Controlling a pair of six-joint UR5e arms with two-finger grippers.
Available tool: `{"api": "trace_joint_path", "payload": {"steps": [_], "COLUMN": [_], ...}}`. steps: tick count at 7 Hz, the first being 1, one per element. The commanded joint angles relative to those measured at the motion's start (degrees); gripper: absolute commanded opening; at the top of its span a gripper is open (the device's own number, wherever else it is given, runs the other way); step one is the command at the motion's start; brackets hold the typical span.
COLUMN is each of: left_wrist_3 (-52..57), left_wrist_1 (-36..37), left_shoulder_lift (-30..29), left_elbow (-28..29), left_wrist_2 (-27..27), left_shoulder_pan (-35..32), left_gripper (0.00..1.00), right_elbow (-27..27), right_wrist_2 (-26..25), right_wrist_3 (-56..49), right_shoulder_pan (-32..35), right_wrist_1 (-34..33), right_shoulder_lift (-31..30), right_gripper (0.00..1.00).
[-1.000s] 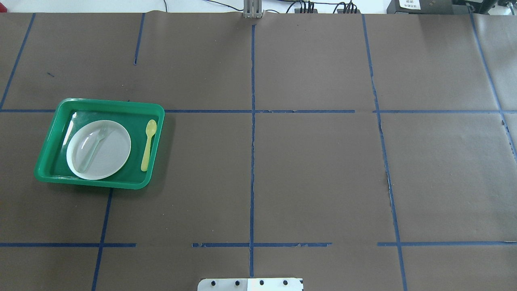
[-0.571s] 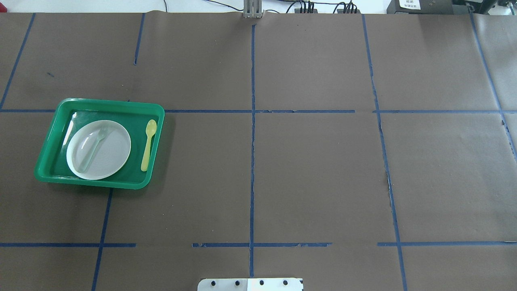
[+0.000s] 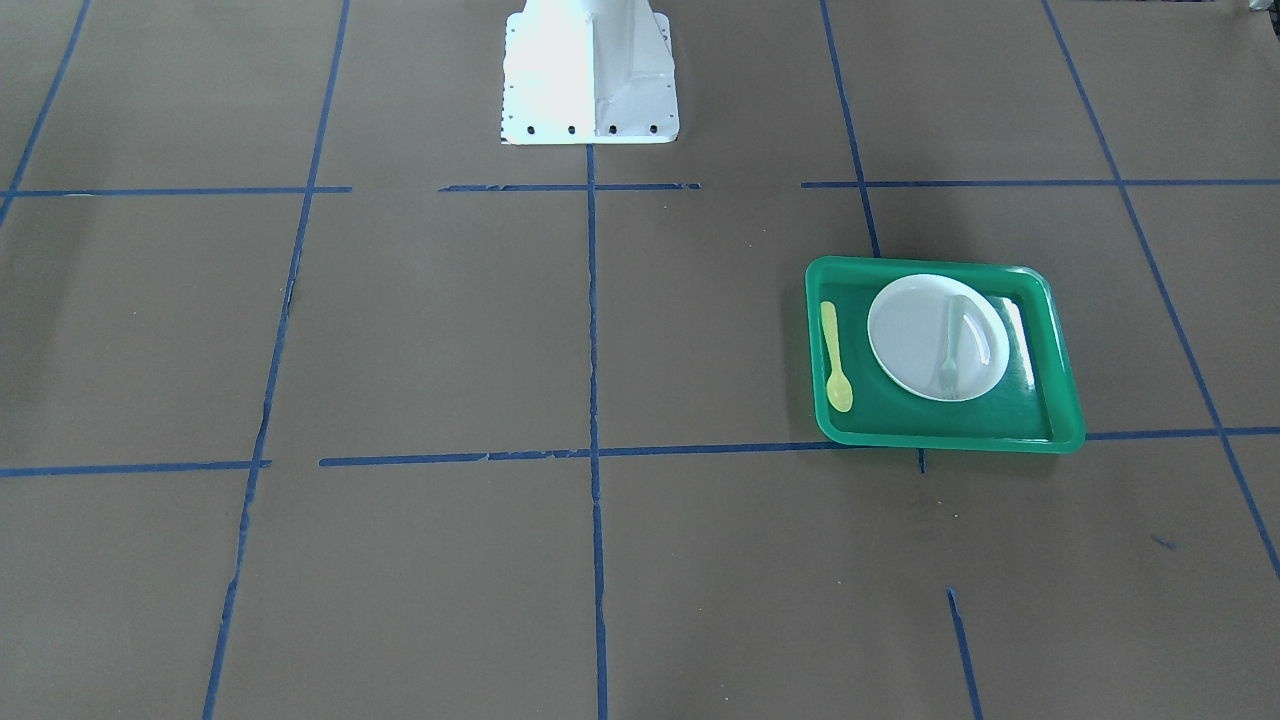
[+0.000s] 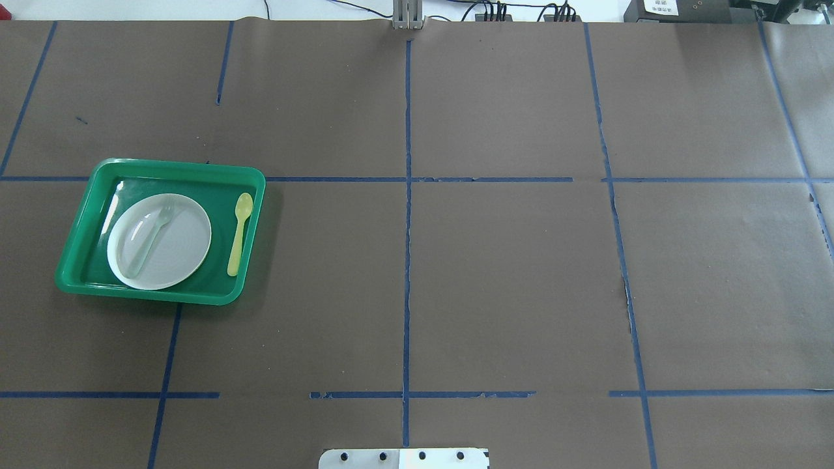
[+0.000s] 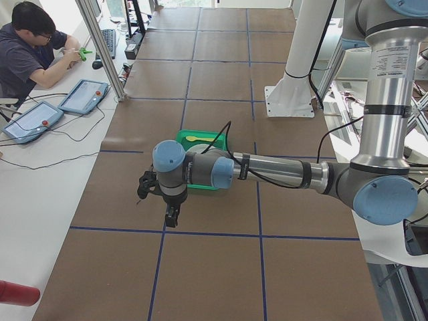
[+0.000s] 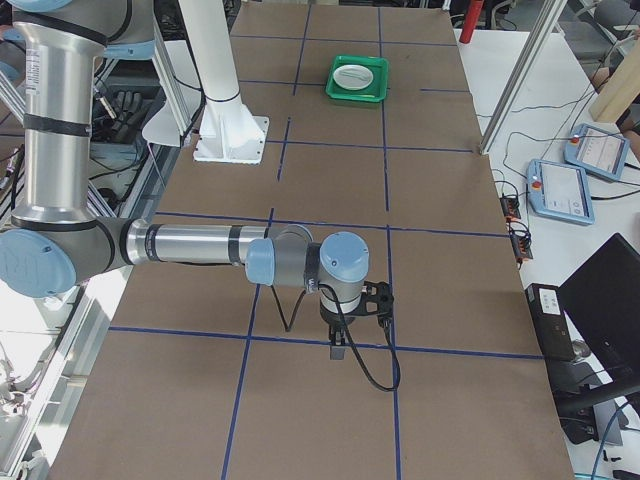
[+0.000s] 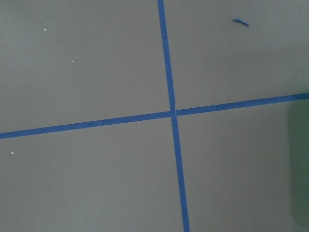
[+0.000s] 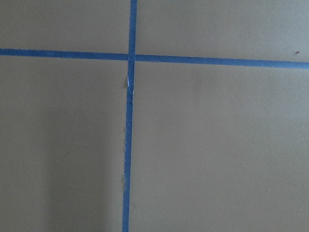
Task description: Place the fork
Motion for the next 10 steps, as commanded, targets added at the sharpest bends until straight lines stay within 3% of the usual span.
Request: {"api": "trace_joint_path", "payload": {"steps": [1,3,5,6,8,10], "left_wrist_3": [-17.7,-30.4,-39.1,-42.4,-44.8,-44.8], "left_wrist_1": [-10.6,-13.6,-17.1,-19.7,-24.8,-24.9], "left_shoulder_lift": [0.2,-1.4,-3.8,-4.5,-5.6,-7.2], "left_elbow": [-3.9,-5.8,-3.8,-1.8,3.0,5.6], "left_wrist_2": [0.2,3.1,5.4,9.1,10.4,11.5], "left_shoulder_pan": [8.5,19.7,27.8,30.4,34.2,35.3], "left_gripper": [1.00,1.00,1.00,1.00,1.00,0.96], "right_elbow": [0.0,0.0,0.0,0.0,0.0,-0.1], "right_wrist_2": [0.0,0.0,0.0,0.0,0.0,0.0], "right_wrist_3": [0.0,0.1,0.0,0.0,0.0,0.0], "right_shoulder_pan": [0.0,0.0,0.0,0.0,0.0,0.0], "right_wrist_1": [0.0,0.0,0.0,0.0,0.0,0.0], "right_shoulder_lift": [0.0,0.0,0.0,0.0,0.0,0.0], "right_gripper": [1.00,1.00,1.00,1.00,1.00,1.00]}}
